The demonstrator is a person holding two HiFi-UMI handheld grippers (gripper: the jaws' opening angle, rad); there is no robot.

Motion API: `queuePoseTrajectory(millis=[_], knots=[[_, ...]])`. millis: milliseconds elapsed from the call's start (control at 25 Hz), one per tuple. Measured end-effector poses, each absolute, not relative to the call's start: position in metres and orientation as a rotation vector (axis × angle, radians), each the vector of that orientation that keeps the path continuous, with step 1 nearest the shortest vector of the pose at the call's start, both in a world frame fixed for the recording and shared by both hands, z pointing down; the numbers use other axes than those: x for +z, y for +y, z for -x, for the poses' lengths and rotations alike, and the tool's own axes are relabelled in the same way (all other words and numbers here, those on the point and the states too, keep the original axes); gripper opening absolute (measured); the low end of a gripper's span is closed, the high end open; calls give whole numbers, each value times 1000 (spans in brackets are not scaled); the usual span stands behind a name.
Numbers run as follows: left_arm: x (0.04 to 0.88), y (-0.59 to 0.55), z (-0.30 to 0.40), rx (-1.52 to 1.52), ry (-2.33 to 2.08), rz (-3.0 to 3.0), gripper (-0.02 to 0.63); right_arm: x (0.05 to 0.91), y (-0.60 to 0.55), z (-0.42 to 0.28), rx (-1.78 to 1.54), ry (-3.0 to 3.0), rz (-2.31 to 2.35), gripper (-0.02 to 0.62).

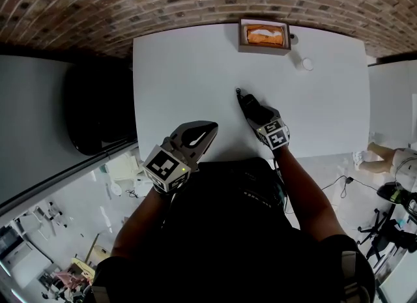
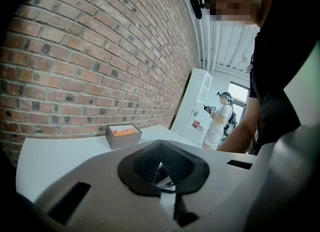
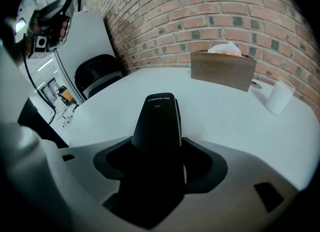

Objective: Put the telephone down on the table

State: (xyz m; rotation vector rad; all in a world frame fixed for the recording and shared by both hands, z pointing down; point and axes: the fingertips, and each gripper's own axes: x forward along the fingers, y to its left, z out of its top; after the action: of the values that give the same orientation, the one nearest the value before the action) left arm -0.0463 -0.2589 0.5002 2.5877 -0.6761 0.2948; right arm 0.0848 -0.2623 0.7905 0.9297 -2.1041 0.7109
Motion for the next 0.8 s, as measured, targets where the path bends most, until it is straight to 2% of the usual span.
queuePoseTrajectory(millis=[360,800], knots=[[502,-252,55,287,-681,-2621,6,780,-261,-86,688,-2129,-959,276],[482,-240,63,236,-665,-2665,6,724,-262,-82,594,-2200,-1056,276]])
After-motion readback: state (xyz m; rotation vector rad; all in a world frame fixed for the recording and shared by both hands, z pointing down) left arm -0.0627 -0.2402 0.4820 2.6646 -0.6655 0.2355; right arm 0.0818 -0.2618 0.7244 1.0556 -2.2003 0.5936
